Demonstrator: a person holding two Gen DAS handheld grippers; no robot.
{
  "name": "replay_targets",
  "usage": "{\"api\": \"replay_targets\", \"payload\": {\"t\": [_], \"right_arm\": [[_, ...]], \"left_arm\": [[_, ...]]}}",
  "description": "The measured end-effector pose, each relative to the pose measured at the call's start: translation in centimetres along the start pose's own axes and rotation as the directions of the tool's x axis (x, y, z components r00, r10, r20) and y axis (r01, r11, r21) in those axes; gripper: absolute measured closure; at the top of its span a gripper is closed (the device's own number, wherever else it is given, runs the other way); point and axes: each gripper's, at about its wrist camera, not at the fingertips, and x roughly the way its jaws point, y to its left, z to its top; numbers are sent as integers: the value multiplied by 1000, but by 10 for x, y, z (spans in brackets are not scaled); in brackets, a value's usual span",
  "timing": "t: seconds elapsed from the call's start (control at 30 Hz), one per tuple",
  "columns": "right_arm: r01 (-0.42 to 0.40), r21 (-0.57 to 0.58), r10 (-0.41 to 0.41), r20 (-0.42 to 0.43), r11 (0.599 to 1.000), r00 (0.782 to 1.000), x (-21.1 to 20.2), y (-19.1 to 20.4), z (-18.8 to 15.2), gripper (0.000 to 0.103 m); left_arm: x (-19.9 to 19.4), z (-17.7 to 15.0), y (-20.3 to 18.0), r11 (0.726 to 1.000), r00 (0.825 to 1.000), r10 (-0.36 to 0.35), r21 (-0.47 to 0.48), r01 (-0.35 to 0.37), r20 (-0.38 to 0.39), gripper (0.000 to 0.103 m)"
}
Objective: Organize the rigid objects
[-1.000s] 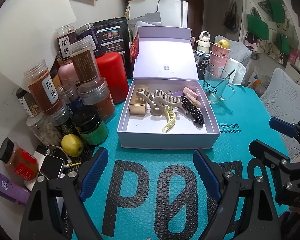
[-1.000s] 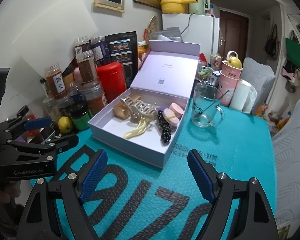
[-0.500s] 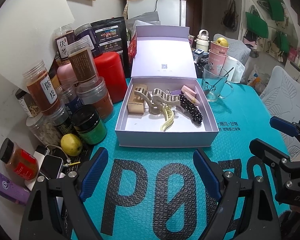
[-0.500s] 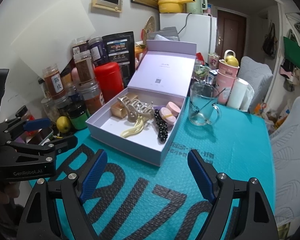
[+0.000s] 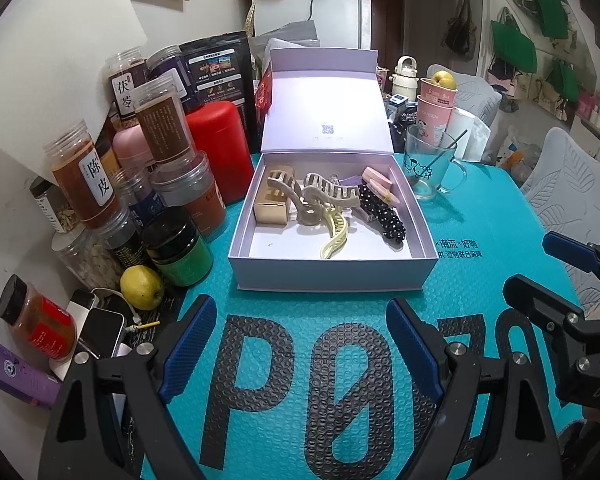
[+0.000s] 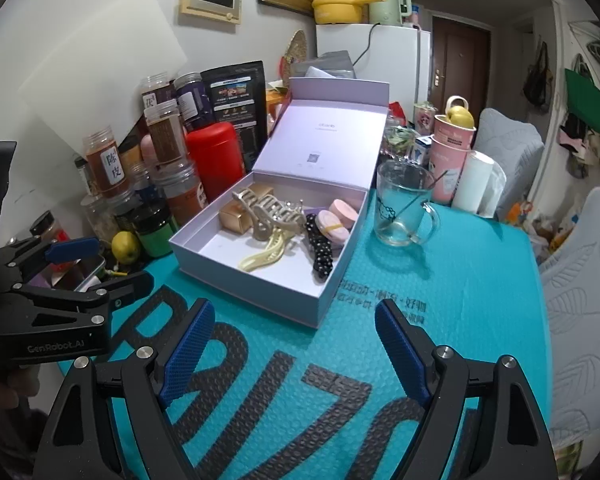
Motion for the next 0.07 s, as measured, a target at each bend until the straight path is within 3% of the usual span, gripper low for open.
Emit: {"api": "replay_targets", "payload": {"t": [0.07], "right_arm": [[0,3,0,-3,1000,1000,1,0,-1,20]], "left_arm": [[3,0,0,1000,1000,1,0,-1,-8,15]]}}
